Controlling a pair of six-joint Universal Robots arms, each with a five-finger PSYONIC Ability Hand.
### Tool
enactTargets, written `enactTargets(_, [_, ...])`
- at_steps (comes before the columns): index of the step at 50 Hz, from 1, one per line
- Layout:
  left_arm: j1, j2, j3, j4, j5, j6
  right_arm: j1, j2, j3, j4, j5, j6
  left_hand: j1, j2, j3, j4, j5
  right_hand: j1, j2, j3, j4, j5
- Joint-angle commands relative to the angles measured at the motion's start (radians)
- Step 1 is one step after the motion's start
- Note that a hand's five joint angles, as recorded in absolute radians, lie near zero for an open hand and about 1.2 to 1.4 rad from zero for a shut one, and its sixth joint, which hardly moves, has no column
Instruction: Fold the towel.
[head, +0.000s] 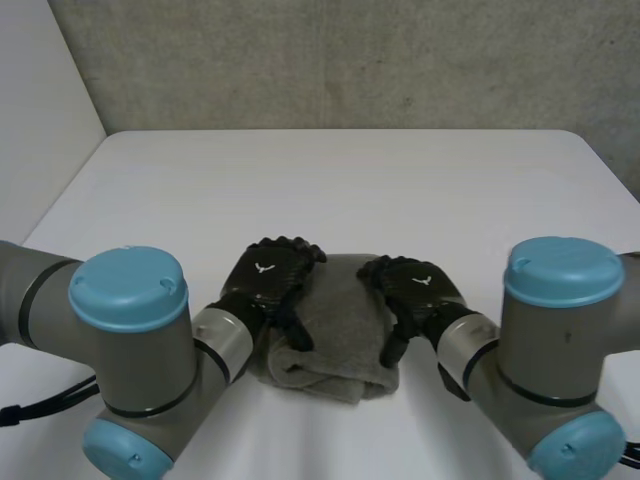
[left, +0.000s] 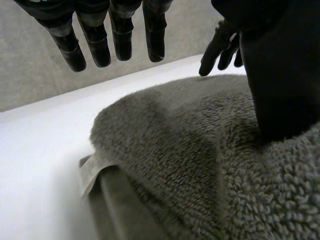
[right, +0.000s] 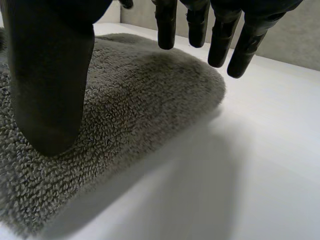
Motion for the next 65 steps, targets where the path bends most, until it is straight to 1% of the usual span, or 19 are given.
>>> enactTargets(1, [0.083, -0.02, -0.001, 0.001, 0.003, 0.024, 0.069, 0.077, -0.074, -0.011, 0.037, -0.002, -0.065, -0.059, -0.051, -0.059, -0.042, -0.07, -0.069, -0.042, -0.076, -0.062])
enactTargets(8, [0.12, -0.043, -0.004, 0.002, 0.003, 0.08, 0.109, 0.14, -0.141, -0.01, 0.082, 0.005, -0.065, -0.059, -0.051, -0.059, -0.042, -0.07, -0.069, -0.042, -0.076, -0.062])
enactTargets(15, [0.137, -0.058, -0.011, 0.001, 0.003, 0.09, 0.112, 0.175, -0.179, -0.01, 0.083, 0.061, -0.065, -0.059, -0.051, -0.059, -0.042, -0.07, -0.069, -0.042, -0.076, -0.062])
enactTargets(21, [0.137, -0.07, -0.027, 0.002, 0.007, 0.091, 0.112, 0.204, -0.199, -0.001, 0.082, 0.059, -0.065, -0.059, -0.051, -0.059, -0.042, -0.07, -0.069, -0.042, -0.076, -0.062])
enactTargets(30, [0.137, -0.077, -0.013, 0.002, 0.003, 0.091, 0.112, 0.189, -0.2, 0.016, 0.08, 0.055, -0.062, -0.056, -0.051, -0.059, -0.039, -0.07, -0.069, -0.042, -0.076, -0.062])
enactTargets(33, [0.143, -0.057, -0.005, 0.001, 0.0, 0.091, 0.112, 0.137, -0.196, 0.035, 0.08, 0.05, -0.065, -0.059, -0.051, -0.059, -0.042, -0.07, -0.069, -0.042, -0.076, -0.062])
enactTargets(35, [0.15, -0.023, -0.004, -0.004, 0.0, 0.091, 0.11, 0.061, -0.192, 0.041, 0.083, 0.018, -0.065, -0.059, -0.051, -0.059, -0.042, -0.07, -0.069, -0.042, -0.076, -0.062])
enactTargets(37, [0.164, 0.067, -0.004, -0.008, 0.002, 0.088, 0.101, 0.021, -0.189, 0.041, 0.087, -0.005, -0.065, -0.059, -0.051, -0.059, -0.042, -0.07, -0.069, -0.042, -0.076, -0.062])
enactTargets(38, [0.164, 0.068, -0.004, -0.008, 0.002, 0.088, 0.101, 0.02, -0.189, 0.041, 0.087, -0.005, -0.065, -0.059, -0.051, -0.059, -0.042, -0.07, -0.069, -0.042, -0.076, -0.062])
enactTargets(40, [0.164, 0.153, 0.01, -0.008, 0.002, 0.079, 0.081, -0.067, -0.189, 0.041, 0.112, -0.05, -0.065, -0.059, -0.051, -0.059, -0.042, -0.07, -0.069, -0.042, -0.076, -0.062])
enactTargets(41, [0.164, 0.154, 0.01, -0.008, 0.002, 0.079, 0.081, -0.067, -0.189, 0.041, 0.113, -0.05, -0.065, -0.059, -0.051, -0.059, -0.042, -0.07, -0.069, -0.042, -0.076, -0.062])
enactTargets(43, [0.164, 0.198, 0.021, -0.01, 0.002, 0.077, 0.028, -0.154, -0.189, 0.041, 0.158, -0.079, -0.065, -0.059, -0.051, -0.059, -0.042, -0.07, -0.069, -0.042, -0.076, -0.062])
enactTargets(45, [0.166, 0.28, 0.048, -0.016, -0.001, 0.073, 0.003, -0.193, -0.189, 0.041, 0.184, -0.083, -0.065, -0.059, -0.051, -0.059, -0.042, -0.07, -0.069, -0.042, -0.076, -0.062])
enactTargets(51, [0.169, 0.345, 0.111, -0.085, -0.029, 0.031, -0.094, -0.305, -0.206, 0.045, 0.223, -0.087, -0.062, -0.056, -0.051, -0.059, -0.039, -0.07, -0.069, -0.042, -0.076, -0.062])
enactTargets(53, [0.17, 0.348, 0.159, -0.18, -0.059, -0.028, -0.111, -0.32, -0.207, 0.045, 0.223, -0.087, -0.063, -0.056, -0.051, -0.059, -0.039, -0.07, -0.069, -0.042, -0.076, -0.062])
enactTargets(54, [0.17, 0.348, 0.159, -0.18, -0.059, -0.028, -0.111, -0.32, -0.207, 0.045, 0.223, -0.087, -0.062, -0.056, -0.051, -0.059, -0.039, -0.07, -0.069, -0.042, -0.076, -0.062])
enactTargets(56, [0.173, 0.344, 0.194, -0.264, -0.064, -0.079, -0.129, -0.343, -0.21, 0.056, 0.223, -0.088, -0.065, -0.059, -0.051, -0.059, -0.042, -0.07, -0.069, -0.042, -0.076, -0.062])
enactTargets(60, [0.195, 0.341, 0.208, -0.309, -0.064, -0.105, -0.141, -0.349, -0.223, 0.101, 0.214, -0.088, -0.063, -0.056, -0.051, -0.059, -0.039, -0.07, -0.069, -0.042, -0.076, -0.062])
enactTargets(65, [0.224, 0.336, 0.206, -0.314, -0.067, -0.111, -0.148, -0.337, -0.242, 0.165, 0.211, -0.087, -0.065, -0.059, -0.051, -0.059, -0.042, -0.07, -0.069, -0.042, -0.076, -0.062])
